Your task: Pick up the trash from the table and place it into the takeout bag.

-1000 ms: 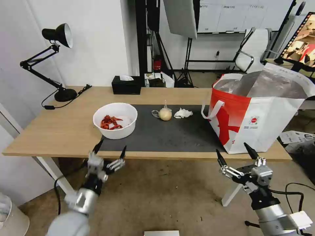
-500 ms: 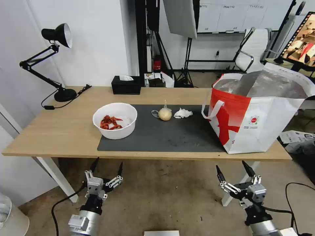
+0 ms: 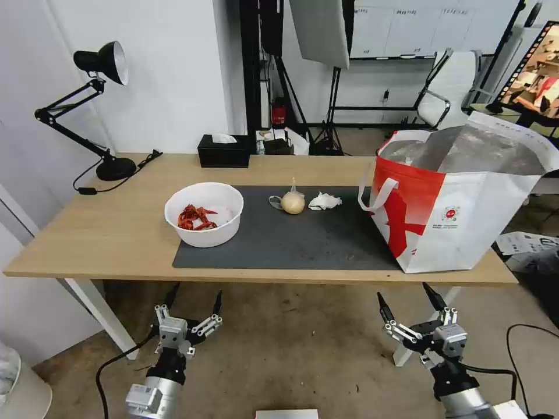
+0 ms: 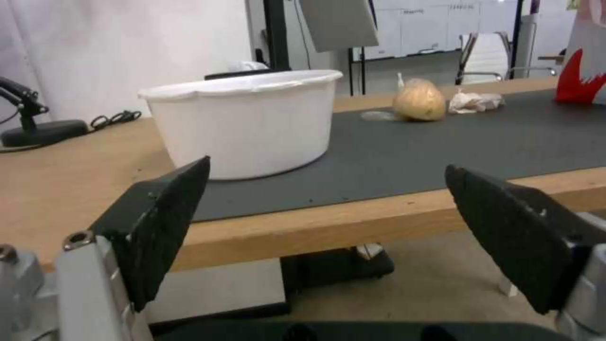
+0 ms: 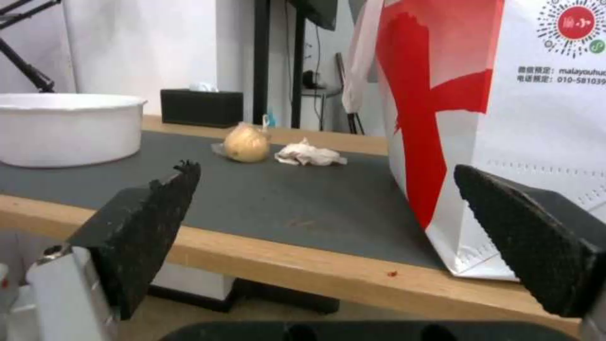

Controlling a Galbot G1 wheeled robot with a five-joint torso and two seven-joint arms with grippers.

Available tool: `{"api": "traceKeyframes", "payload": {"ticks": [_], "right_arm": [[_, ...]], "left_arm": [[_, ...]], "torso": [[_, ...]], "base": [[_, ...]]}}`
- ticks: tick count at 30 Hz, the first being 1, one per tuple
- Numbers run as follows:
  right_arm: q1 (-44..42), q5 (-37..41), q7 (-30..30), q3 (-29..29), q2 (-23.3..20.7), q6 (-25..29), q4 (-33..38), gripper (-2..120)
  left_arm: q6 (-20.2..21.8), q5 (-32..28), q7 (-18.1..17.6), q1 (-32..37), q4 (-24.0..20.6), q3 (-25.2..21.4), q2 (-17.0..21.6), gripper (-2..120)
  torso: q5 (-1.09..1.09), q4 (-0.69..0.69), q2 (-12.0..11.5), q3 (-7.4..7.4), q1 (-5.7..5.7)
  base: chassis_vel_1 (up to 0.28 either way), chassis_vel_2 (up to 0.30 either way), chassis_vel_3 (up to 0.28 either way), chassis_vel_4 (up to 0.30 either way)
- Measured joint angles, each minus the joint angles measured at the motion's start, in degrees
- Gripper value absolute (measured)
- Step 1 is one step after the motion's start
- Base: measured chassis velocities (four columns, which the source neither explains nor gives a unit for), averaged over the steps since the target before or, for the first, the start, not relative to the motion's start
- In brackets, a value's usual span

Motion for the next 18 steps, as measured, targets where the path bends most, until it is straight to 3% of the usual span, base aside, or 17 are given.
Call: {"api": "traceKeyframes", "payload": {"ticks": [8,12,18], "right_arm": [[1.33,0.52,0.13,-1.46,-0.48,-1.66,-0.26,100],[4.5,3.9,-0.05,-3.37,-3.56,-5.42,1.13,100],[17.5,12.65,-2.85,-11.28,-14.36,-12.64,1.33,100]], "left_arm": [[0.1,-0.64,0.04,-1.03,-0.08,-0.09,0.67,100],[0.15,-0.65,0.05,-0.78,-0.4,-0.09,0.89,100],[0.58,-1.15,0.08,-1.24,-0.89,-0.28,0.94,100]], "torso": [[0.0,-0.01,0.0,0.0,0.0],[0.0,-0.02,0.0,0.0,0.0],[-0.01,0.01,0.0,0.01,0.01]], "base": [[0.0,0.0,0.0,0.0],[0.0,0.0,0.0,0.0],[0.0,0.0,0.0,0.0]]}}
